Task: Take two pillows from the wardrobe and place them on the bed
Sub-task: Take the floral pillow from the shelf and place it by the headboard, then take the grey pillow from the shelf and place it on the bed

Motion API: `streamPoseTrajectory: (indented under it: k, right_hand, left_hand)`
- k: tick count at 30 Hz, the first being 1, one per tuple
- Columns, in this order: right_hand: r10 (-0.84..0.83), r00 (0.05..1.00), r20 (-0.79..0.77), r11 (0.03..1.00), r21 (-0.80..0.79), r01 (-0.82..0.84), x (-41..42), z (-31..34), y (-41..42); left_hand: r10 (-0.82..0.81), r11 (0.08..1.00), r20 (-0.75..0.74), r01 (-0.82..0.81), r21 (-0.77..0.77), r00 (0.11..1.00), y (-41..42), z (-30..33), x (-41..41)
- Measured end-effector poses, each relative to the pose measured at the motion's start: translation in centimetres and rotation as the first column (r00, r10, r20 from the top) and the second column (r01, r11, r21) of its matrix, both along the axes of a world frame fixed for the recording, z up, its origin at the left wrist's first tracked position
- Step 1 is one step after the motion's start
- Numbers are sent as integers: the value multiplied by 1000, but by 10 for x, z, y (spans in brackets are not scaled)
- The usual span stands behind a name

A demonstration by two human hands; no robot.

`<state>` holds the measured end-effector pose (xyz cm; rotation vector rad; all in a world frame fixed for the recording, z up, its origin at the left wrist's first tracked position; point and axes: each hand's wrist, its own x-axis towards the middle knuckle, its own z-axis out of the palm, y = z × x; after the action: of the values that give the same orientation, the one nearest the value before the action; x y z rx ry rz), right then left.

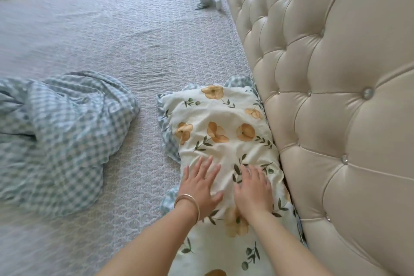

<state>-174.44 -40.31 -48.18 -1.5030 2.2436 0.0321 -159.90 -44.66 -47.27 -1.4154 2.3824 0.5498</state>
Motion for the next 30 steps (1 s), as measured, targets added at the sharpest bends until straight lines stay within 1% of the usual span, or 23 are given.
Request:
streamPoseTrajectory:
  k: [2, 4, 8, 11, 13, 15, 18, 20, 22, 26, 30]
  right_hand:
    - [23, 998, 66, 995, -103, -16, 18, 32, -3]
    - [47, 988, 146, 983, -185, -20, 42, 67, -5]
    - [112, 974, 196, 951, -306, -48, 103, 134, 0]
    - [169, 963, 212, 934, -346, -88, 161, 183, 6]
    - [237, 946, 223, 915, -377, -141, 209, 212, 14]
    - [279, 930, 239, 901, -399, -167, 246, 233, 21]
    - [374, 888, 268, 869, -435, -235, 330, 268, 43]
    - [444, 841, 307, 848, -447, -285, 387, 285, 57]
    - [531, 794, 297, 812, -446, -376, 446, 298, 64]
    - [671, 691, 268, 721, -452, -525, 561, 319, 83]
    - [777, 588, 223, 616, -463, -638, 672, 339, 105]
  left_hand:
    - [119, 992, -86, -123, -41, 989, 1, 32, 19]
    - [202, 970, -163, -220, -105, 966, 2, 66, 46]
    - [340, 908, -299, -394, -145, 892, 18, 132, 118]
    - [434, 835, -355, -518, -185, 828, 39, 176, 181]
    - [483, 778, -389, -588, -221, 784, 58, 205, 230]
    - [523, 720, -426, -650, -244, 739, 73, 227, 268]
    - [593, 621, -432, -727, -291, 679, 110, 265, 356]
    - [613, 564, -457, -762, -319, 645, 133, 286, 416]
    - [631, 518, -481, -792, -323, 609, 152, 303, 475]
    - [689, 421, -443, -815, -398, 573, 194, 329, 586]
    - [770, 308, -392, -831, -464, 504, 241, 349, 685]
